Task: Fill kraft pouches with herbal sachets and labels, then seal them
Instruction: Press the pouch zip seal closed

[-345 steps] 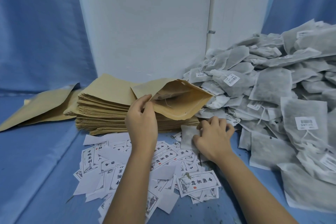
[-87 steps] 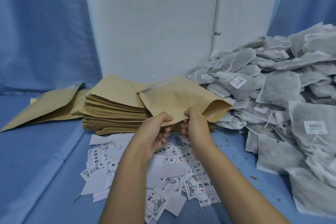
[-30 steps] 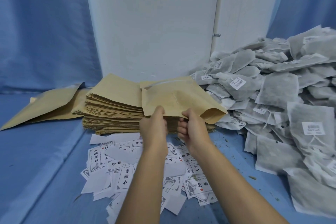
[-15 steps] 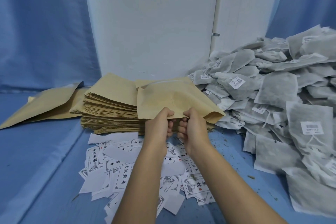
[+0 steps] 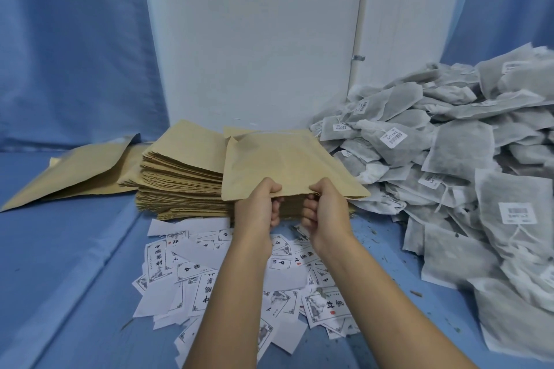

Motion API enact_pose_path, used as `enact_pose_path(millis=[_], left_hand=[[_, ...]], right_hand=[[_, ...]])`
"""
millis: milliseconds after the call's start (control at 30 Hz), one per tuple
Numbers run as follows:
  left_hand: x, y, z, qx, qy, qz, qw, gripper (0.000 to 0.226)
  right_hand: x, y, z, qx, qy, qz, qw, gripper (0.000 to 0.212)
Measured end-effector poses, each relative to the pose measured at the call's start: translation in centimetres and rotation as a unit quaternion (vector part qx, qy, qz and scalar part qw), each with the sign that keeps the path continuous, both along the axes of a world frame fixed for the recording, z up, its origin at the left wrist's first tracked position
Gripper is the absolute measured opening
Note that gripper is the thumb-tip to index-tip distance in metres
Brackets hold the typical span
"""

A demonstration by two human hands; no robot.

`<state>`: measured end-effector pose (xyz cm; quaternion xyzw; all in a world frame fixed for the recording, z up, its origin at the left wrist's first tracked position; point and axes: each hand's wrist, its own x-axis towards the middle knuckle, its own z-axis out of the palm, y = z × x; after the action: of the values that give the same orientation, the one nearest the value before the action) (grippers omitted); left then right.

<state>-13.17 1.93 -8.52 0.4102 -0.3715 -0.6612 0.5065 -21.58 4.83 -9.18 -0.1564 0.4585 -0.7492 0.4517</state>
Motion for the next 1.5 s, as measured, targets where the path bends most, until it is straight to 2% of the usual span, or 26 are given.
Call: enact_pose_path(millis=[167, 300, 367, 567, 733, 833, 933, 1033, 1200, 1367, 1500], left_hand=[[0.0, 0.0, 0.1, 0.021, 0.039, 0.003, 0.999, 0.026], [-0.1, 0.2, 0.2, 0.025, -0.015, -0.083, 0.996, 0.030], [-0.1, 0.2, 0.2, 0.015, -0.031, -0.095, 0.995, 0.030], [0.2, -0.3, -0.2, 0.000, -0.050, -0.047, 0.998, 0.027], [-0.4, 0.0, -0.4, -0.008, -0.078, -0.085, 0.993, 0.027], [-0.5, -0.1, -0.4, -0.035, -0.088, -0.045, 0.994, 0.024], [-0.3, -0.2, -0.4, -0.035, -0.069, -0.018, 0.997, 0.022], [-0.3, -0.2, -0.5, -0.026, -0.054, -0.026, 0.998, 0.022], [-0.5, 0.0, -0.7, -0.040, -0.094, -0.053, 0.993, 0.026], [0.1, -0.7, -0.7, -0.028, -0.067, -0.018, 0.997, 0.022], [0.1, -0.6, -0.8, -0.014, -0.078, -0.075, 0.994, 0.027]], right_hand=[[0.0, -0.2, -0.2, -0.006, -0.018, 0.073, 0.997, 0.029], [0.1, -0.2, -0.6, 0.004, 0.037, 0.111, 0.993, 0.030], [0.2, -0.1, -0.6, 0.013, 0.053, 0.122, 0.991, 0.031], [-0.1, -0.2, -0.4, 0.015, -0.003, 0.069, 0.997, 0.029], [0.3, -0.3, -0.7, 0.018, 0.013, 0.093, 0.995, 0.029], [0.2, -0.3, -0.7, 0.023, 0.013, 0.108, 0.994, 0.027], [-0.1, -0.2, -0.7, 0.021, 0.015, 0.074, 0.997, 0.024], [0.1, -0.3, -0.8, 0.025, 0.036, 0.078, 0.996, 0.027], [0.2, -0.3, -0.8, 0.031, 0.070, 0.135, 0.988, 0.024], [-0.3, -0.2, -0.9, 0.017, 0.037, 0.094, 0.995, 0.024], [-0.1, -0.4, -1.0, 0.019, 0.065, 0.102, 0.992, 0.026]])
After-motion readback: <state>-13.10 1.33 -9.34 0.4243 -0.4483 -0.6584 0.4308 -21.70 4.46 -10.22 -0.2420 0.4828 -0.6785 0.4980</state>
